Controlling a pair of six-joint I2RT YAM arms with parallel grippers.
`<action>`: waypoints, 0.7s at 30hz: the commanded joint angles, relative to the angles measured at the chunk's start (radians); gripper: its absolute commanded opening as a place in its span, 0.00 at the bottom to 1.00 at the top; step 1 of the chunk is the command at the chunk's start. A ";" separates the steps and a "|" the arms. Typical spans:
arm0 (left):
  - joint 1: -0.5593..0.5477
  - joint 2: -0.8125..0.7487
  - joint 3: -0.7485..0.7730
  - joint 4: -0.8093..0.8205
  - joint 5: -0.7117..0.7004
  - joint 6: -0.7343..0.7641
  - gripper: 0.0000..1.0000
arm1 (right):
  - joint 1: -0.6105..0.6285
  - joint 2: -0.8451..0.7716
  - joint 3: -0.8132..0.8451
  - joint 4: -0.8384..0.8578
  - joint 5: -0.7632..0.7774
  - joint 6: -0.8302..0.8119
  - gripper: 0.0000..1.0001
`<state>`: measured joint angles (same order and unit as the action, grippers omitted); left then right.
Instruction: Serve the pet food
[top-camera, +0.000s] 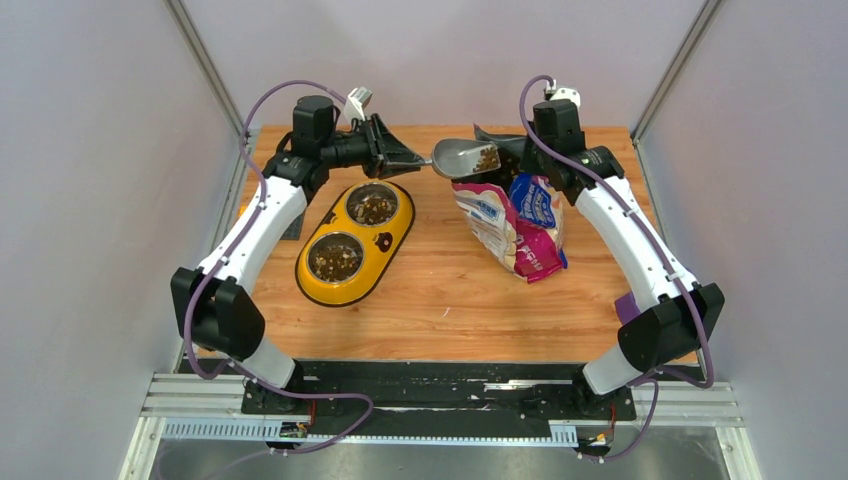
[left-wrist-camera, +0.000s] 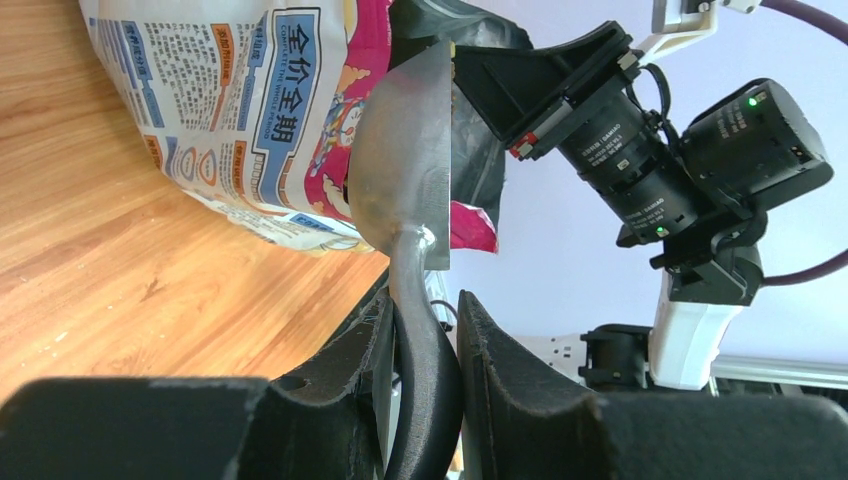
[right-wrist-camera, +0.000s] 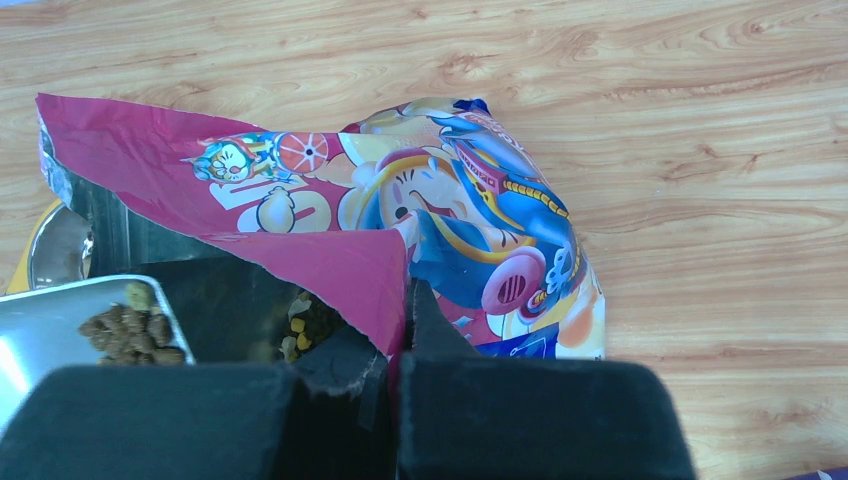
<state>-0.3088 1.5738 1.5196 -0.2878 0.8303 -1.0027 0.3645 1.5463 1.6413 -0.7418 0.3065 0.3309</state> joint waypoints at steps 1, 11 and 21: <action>0.028 -0.066 -0.013 0.092 0.054 -0.034 0.00 | -0.007 -0.035 0.008 0.013 0.015 0.007 0.00; 0.096 -0.124 -0.060 0.151 0.117 -0.085 0.00 | -0.010 -0.025 0.023 0.013 0.013 0.003 0.00; 0.269 -0.231 -0.173 0.218 0.193 -0.136 0.00 | -0.013 -0.013 0.034 0.011 0.016 -0.003 0.00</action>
<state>-0.0959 1.4113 1.3674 -0.1581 0.9569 -1.1126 0.3576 1.5467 1.6421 -0.7422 0.3065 0.3305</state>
